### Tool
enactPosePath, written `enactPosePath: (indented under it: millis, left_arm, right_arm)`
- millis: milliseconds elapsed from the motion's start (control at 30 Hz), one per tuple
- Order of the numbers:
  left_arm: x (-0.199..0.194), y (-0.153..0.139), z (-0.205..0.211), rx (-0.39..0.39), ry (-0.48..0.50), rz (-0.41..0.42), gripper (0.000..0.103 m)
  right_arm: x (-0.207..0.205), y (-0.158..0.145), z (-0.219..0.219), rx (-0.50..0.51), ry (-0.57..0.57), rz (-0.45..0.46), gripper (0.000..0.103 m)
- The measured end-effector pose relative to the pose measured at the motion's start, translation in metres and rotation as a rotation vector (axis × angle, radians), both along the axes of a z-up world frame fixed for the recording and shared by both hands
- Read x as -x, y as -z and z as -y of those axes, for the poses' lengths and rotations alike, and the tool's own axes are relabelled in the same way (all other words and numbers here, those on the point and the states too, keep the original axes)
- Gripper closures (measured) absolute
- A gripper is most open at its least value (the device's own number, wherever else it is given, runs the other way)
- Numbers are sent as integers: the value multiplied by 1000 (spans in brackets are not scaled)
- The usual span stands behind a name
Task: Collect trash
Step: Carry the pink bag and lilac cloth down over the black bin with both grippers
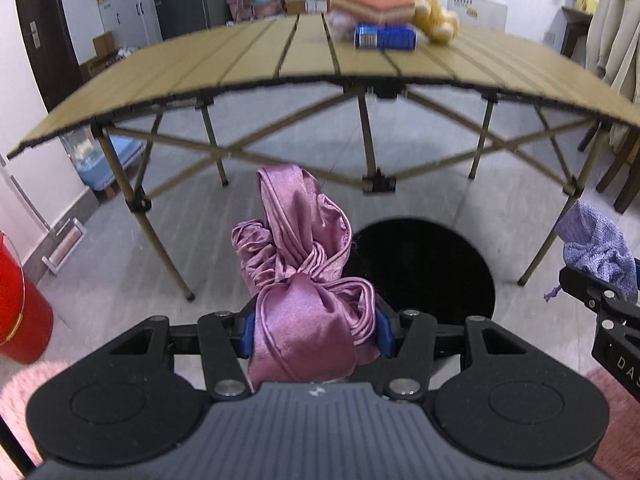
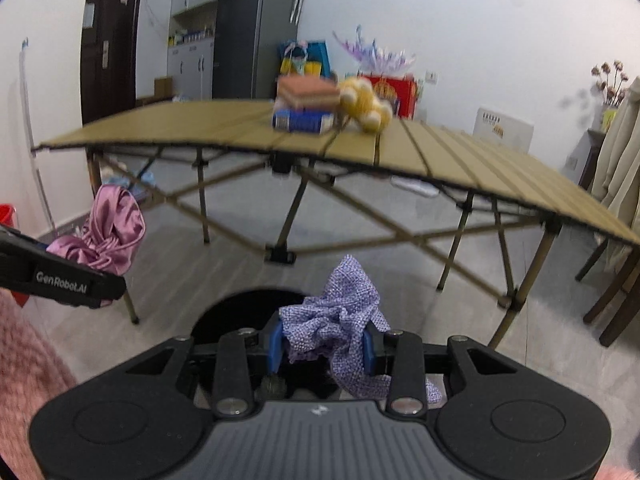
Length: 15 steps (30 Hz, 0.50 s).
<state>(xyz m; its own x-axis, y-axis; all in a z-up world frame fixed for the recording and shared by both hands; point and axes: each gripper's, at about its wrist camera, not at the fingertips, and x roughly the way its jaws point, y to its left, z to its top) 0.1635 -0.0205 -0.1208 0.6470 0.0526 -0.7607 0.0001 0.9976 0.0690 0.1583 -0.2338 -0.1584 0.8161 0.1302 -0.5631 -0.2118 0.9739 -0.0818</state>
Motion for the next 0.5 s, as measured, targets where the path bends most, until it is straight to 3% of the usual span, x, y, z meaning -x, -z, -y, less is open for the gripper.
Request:
enactPosePath:
  millis: [500]
  left_arm:
    - [-24, 83, -7, 4, -28, -266, 49]
  right_arm:
    - [-19, 63, -6, 78, 1, -233, 67]
